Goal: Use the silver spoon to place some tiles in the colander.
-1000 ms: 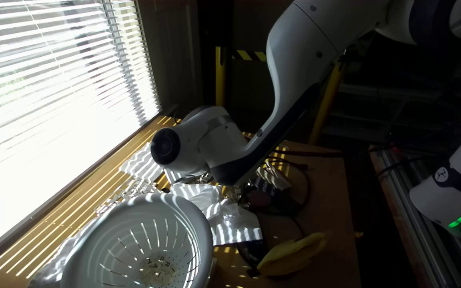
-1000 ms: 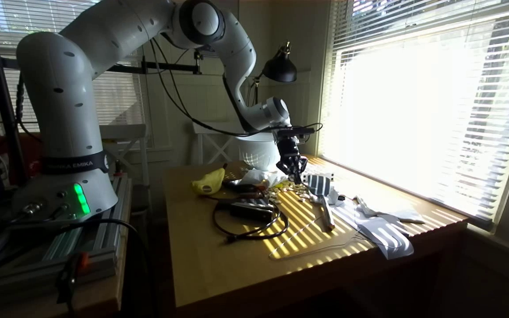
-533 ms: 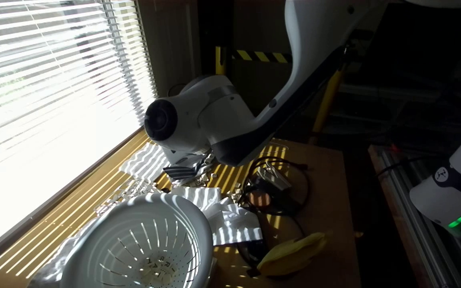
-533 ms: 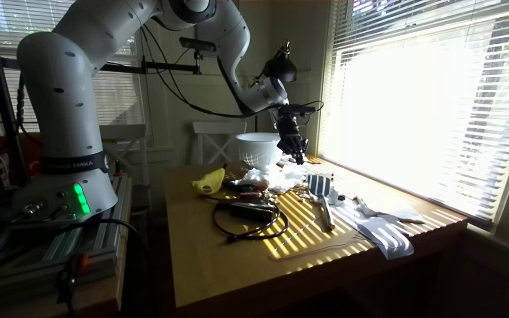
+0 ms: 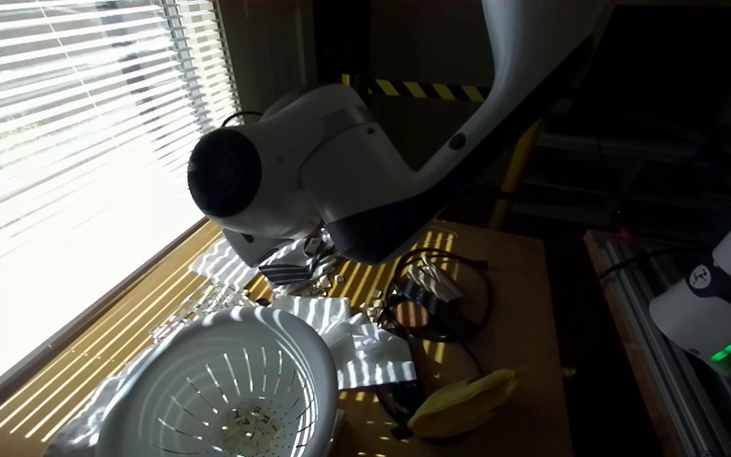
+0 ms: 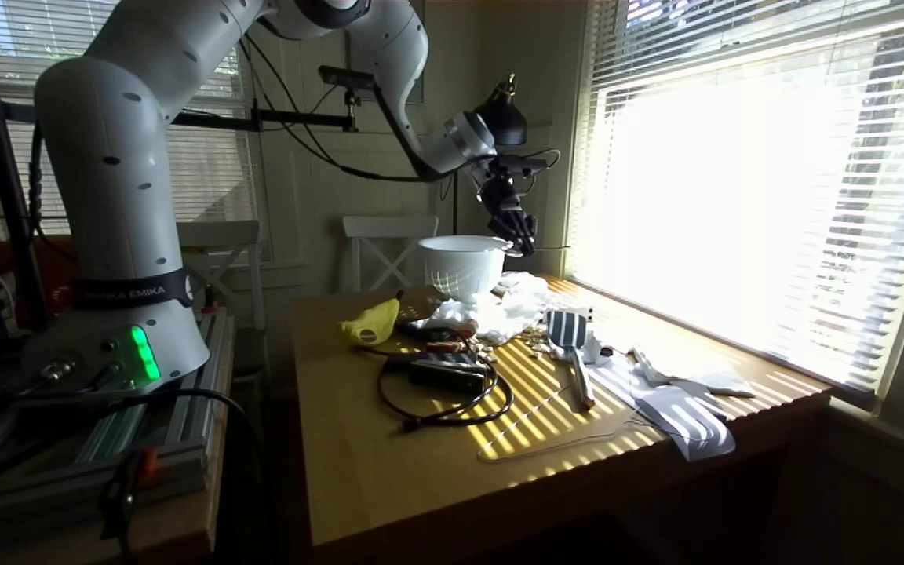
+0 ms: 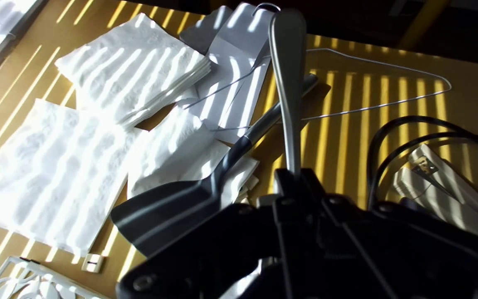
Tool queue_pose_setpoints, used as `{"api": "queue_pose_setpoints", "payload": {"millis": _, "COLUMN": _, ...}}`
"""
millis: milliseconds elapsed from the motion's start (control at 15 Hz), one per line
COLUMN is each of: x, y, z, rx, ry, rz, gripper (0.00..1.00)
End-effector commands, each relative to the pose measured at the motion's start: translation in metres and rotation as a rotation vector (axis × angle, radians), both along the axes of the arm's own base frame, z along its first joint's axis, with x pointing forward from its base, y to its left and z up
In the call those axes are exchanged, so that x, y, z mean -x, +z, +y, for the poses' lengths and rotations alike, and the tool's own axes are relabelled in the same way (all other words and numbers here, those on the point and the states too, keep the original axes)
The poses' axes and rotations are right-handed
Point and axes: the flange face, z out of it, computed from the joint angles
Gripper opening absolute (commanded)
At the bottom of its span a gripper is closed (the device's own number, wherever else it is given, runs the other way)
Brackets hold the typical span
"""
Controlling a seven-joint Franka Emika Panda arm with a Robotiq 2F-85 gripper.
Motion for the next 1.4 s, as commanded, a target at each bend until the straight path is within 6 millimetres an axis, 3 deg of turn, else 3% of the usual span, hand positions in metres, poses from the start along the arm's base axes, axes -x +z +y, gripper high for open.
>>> {"api": "queue_pose_setpoints", "payload": {"millis": 0, "x": 0.000, "y": 0.002, "z": 0.007, "rx": -0.003, "ry": 0.009, "rz": -0.002, "gripper": 0.08}}
{"api": "queue_pose_setpoints", "payload": {"millis": 267, "x": 0.000, "y": -0.001, "z": 0.002, "rx": -0.003, "ry": 0.000, "rz": 0.002, "gripper": 0.08}}
{"api": "queue_pose_setpoints", "payload": {"millis": 333, "x": 0.000, "y": -0.001, "z": 0.001, "rx": -0.003, "ry": -0.001, "rz": 0.002, "gripper": 0.02}}
{"api": "queue_pose_setpoints", "payload": {"millis": 933, "x": -0.026, "y": 0.017, "z": 0.057, "rx": 0.047, "ry": 0.112, "rz": -0.038, "gripper": 0.02}}
{"api": "queue_pose_setpoints", "payload": {"millis": 1333, "x": -0.044, "y": 0.014, "z": 0.099, "rx": 0.056, "ry": 0.246, "rz": -0.003, "gripper": 0.02}}
